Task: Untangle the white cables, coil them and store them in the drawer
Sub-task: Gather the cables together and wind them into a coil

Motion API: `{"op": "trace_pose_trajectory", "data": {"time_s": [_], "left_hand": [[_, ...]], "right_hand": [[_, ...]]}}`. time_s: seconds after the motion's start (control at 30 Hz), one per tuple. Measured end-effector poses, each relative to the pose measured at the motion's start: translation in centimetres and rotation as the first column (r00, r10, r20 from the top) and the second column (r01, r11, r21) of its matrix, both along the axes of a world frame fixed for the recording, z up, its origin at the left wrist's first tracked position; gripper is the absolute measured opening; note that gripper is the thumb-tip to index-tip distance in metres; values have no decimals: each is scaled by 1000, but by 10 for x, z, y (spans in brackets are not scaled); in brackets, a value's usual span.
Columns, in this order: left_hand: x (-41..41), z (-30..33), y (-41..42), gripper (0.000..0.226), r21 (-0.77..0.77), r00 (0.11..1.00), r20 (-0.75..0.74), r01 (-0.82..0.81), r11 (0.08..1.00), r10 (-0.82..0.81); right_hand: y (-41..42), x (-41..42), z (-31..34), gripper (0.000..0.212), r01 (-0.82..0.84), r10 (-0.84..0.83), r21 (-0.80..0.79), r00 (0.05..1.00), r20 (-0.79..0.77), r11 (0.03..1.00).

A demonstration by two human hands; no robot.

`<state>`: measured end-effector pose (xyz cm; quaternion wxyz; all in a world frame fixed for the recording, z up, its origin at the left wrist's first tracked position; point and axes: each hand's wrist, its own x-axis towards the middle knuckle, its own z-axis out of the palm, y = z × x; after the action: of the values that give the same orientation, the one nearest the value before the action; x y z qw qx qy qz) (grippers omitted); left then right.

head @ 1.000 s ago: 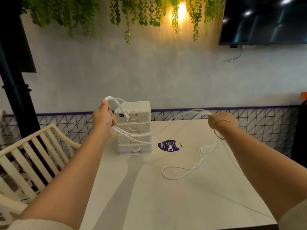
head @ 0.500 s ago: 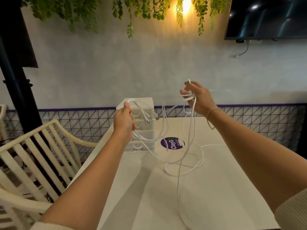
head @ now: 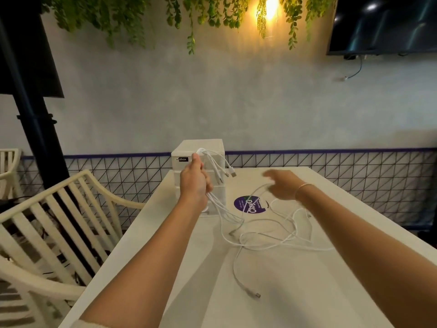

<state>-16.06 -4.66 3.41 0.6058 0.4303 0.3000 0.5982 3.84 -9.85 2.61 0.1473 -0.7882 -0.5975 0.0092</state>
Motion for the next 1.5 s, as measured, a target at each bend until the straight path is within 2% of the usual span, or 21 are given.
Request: {"op": "trace_pose_trajectory", "data": {"time_s": [0.03,0.07,0.1,0.17,0.23,0.3,0.4,0.5,0.6,0.77,0.83,1.03,1.13,1.2,1.27,1.33,1.37,1.43,1.5], "left_hand": [[3,-1,-1,40,-2,1000,13,7,1000,-7],[6,-2,-3,40,-7,1000,15,9,1000,-9],[8,-3,-5,41,-19,1000,8,6,1000,-6],[9,-6,-9,42,-58,1000,17,-6,998,7],[3,-7,-11,43,-100,996,88,13,995,-4],[-9,-5,-7,45,-149,981,192,48,988,-19],[-36,-5,7,40,-233,924,383,111,966,-13],[-59,-17,19,40,-276,942,330,37,960,59],[-70,-33,21,41,-296,955,279,-12,955,98],[-96,-51,27,43,-332,940,293,-70,941,174],[-102,-55,30,44,-322,934,307,-82,943,186],[-103,-63,34,44,-332,914,340,-102,938,220],[-93,-67,31,45,-329,921,343,-65,942,184],[-83,-69,28,45,-321,924,349,-38,946,156],[-76,-71,25,46,-316,927,348,-22,949,137],[-74,-71,25,46,-314,928,349,-20,949,134],[-74,-71,25,46,-314,928,348,-19,949,134],[-75,-70,25,46,-317,931,339,-20,948,133],[-75,-70,23,46,-310,937,326,-18,951,124]], "right_hand": [[-2,-30,5,37,-125,156,153,965,-211,980],[-5,-61,8,38,-222,303,250,885,-353,942],[-10,-87,7,40,-292,401,299,811,-427,909],[-13,-121,-4,46,-316,441,316,738,-511,895],[-16,-132,-13,49,-274,416,326,730,-542,905],[-17,-128,-21,55,-305,420,307,791,-446,901],[-23,-105,-41,56,-377,415,188,877,-243,907],[-27,-75,-62,50,-396,401,76,913,-74,915],[-28,-55,-72,46,-382,392,-100,914,105,919],[-30,-25,-86,37,-173,230,-367,966,117,914],[-33,-17,-85,32,-125,196,-419,972,130,899],[-32,21,-70,25,40,121,-408,925,360,912],[-31,41,-71,24,198,-1,-234,766,643,952],[-31,42,-69,28,316,-86,-213,717,692,924],[-29,32,-64,43,377,-117,-343,801,587,860],[-22,15,-62,73,296,-84,-472,904,419,830],[-20,4,-61,84,213,-24,-476,928,371,853],[-18,-23,-57,85,-39,161,-404,949,272,914],[-16,-48,-51,69,-299,341,-335,937,74,894]]}}
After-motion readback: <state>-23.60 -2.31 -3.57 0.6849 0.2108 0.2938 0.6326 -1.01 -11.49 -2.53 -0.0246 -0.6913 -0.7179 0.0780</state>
